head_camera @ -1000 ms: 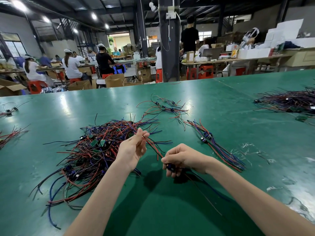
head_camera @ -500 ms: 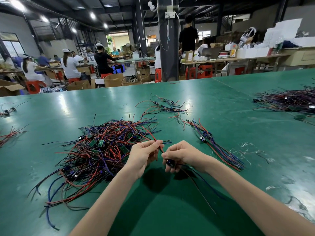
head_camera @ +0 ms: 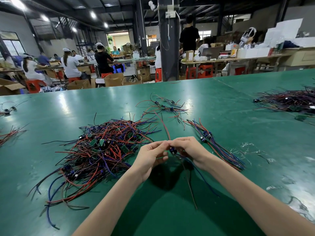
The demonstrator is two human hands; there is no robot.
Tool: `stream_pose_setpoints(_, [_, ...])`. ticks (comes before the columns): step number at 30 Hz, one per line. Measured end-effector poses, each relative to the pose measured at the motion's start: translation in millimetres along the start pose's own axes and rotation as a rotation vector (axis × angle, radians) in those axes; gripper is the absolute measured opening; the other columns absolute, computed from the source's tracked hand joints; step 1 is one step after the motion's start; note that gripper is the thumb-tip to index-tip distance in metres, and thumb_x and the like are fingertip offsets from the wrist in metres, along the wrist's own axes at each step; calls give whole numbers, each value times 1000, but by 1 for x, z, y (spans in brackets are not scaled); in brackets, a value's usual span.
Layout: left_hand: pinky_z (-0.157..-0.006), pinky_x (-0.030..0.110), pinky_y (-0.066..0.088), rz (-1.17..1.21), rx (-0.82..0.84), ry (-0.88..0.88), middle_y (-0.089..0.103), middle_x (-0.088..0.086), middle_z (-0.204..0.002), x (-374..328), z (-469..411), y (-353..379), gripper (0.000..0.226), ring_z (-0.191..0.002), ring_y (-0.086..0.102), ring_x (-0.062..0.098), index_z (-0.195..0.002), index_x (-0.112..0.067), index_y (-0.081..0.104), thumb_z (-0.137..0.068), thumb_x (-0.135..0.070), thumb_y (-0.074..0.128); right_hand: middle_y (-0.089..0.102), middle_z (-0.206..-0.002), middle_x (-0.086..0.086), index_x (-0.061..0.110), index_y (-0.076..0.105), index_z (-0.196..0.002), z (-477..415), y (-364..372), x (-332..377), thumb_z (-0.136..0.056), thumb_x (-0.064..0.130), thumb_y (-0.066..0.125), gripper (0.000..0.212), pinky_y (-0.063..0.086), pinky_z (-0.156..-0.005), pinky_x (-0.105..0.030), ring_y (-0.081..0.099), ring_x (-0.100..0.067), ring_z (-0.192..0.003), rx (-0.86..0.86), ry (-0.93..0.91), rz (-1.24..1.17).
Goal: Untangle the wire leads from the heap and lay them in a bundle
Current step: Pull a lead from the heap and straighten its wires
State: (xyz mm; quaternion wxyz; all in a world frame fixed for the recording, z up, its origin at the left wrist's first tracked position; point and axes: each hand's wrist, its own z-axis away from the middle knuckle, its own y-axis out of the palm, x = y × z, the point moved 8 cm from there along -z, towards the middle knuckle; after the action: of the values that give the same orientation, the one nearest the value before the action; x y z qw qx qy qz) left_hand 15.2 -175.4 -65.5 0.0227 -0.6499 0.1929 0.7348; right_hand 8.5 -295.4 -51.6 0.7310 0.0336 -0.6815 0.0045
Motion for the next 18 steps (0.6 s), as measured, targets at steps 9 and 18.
stream_pose_setpoints(9, [-70, 17, 52, -59, 146, 20, 72, -1, -80, 10, 6, 21, 11, -68, 61, 4, -90, -9, 71, -86, -4, 62, 55, -69, -13, 6, 73, -82, -2, 1, 1, -85, 16, 63, 15, 49, -51, -21, 50, -16, -56, 37, 14, -179])
stream_pose_setpoints(18, [-59, 15, 46, 18, 108, 29, 65, 1, -69, 12, 5, 19, 24, -61, 53, 7, -63, -14, 69, -85, -5, 63, 48, -84, -17, 12, 76, -81, -1, 9, -3, -74, 30, 67, 21, 34, -57, -27, 39, -16, -55, 52, 29, -208])
